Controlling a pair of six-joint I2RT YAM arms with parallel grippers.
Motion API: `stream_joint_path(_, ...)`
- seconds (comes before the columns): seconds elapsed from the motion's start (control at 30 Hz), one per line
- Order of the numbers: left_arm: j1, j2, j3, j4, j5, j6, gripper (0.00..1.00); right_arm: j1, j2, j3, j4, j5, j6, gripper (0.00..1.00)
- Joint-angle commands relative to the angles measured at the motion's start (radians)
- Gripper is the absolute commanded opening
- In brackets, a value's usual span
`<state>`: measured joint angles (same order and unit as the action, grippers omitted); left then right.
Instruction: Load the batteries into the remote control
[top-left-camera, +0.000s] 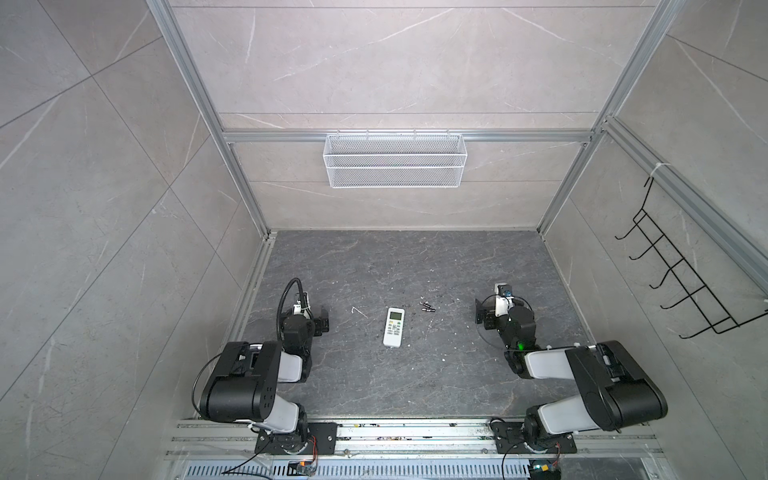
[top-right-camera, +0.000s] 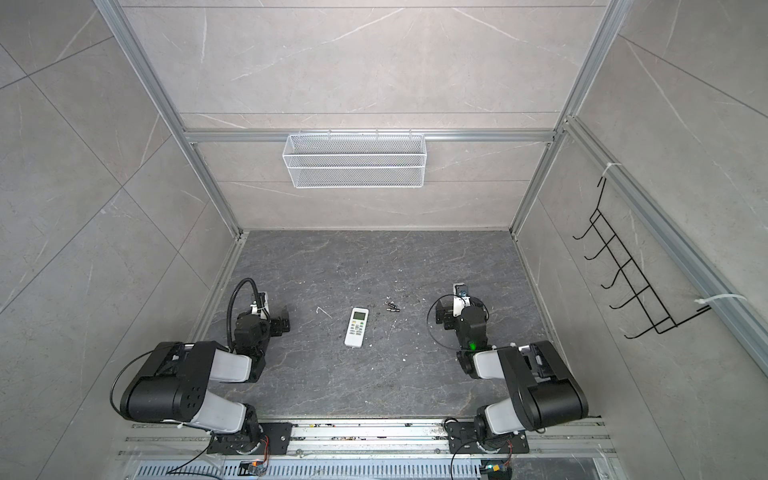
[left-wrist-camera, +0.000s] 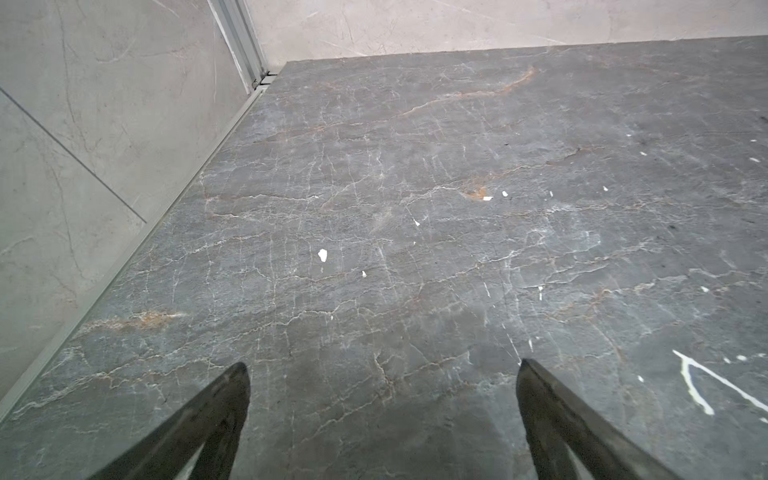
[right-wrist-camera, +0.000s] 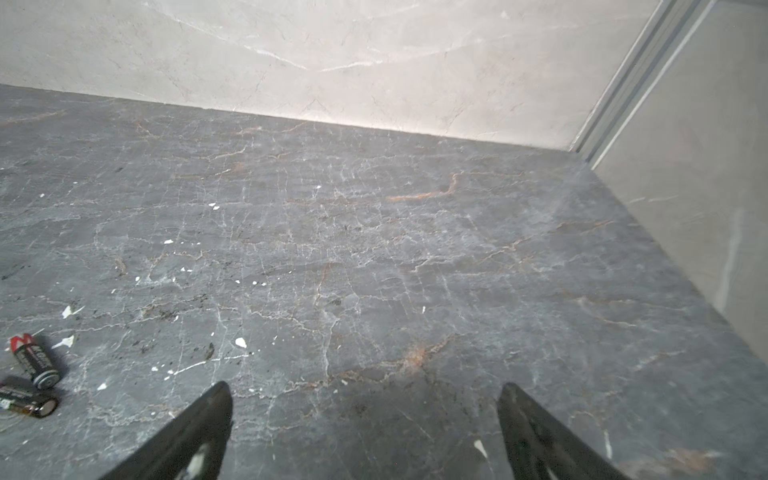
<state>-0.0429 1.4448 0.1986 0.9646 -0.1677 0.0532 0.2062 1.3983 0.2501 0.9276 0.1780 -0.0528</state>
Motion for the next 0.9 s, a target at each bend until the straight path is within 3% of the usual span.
stream_joint_path(0.0,-0.015,-0.218,0.104,-0.237,0.002,-0.004,1.00,0.049,-0.210,0.035,-0.171,0.169,0.015,0.99)
stream_joint_path(0.1,-0.078,-0.375,0.271,-0.669,-0.145,-0.126,1.00,0.063,-0.396,0.117,-0.421,0.146,0.042,0.99)
stream_joint_path(0.17,-0.121,-0.419,0.296,-0.728,-0.151,-0.140,1.00,0.066,-0.500,0.247,-0.705,0.162,0.122,0.99)
stream_joint_path(0.23,-0.133,-0.457,0.331,-0.802,-0.090,-0.205,1.00,0.065,-0.524,0.424,-1.032,0.201,0.285,0.99)
stream_joint_path(0.3,-0.134,-0.491,0.388,-0.918,-0.033,-0.299,1.00,0.066,-0.456,0.583,-1.387,0.351,0.567,0.99)
stream_joint_path(0.33,-0.134,-0.500,0.419,-0.977,-0.041,-0.354,1.00,0.062,-0.412,0.630,-1.483,0.379,0.633,0.99)
stream_joint_path(0.4,-0.133,-0.522,0.505,-1.209,-0.072,-0.485,1.00,0.063,-0.326,0.668,-1.501,0.318,0.598,0.99)
stream_joint_path(0.63,-0.131,-0.600,0.482,-1.313,-0.075,-0.615,1.00,0.064,-0.347,0.621,-1.404,0.199,0.624,0.99)
stream_joint_path(0.8,-0.124,-0.655,0.521,-1.678,-0.376,-0.941,1.00,0.063,-0.450,0.527,-1.309,0.096,0.656,0.99)
stream_joint_path(0.87,-0.123,-0.701,0.509,-1.631,-0.311,-0.853,1.00,0.064,-0.456,0.530,-1.340,0.076,0.652,0.99)
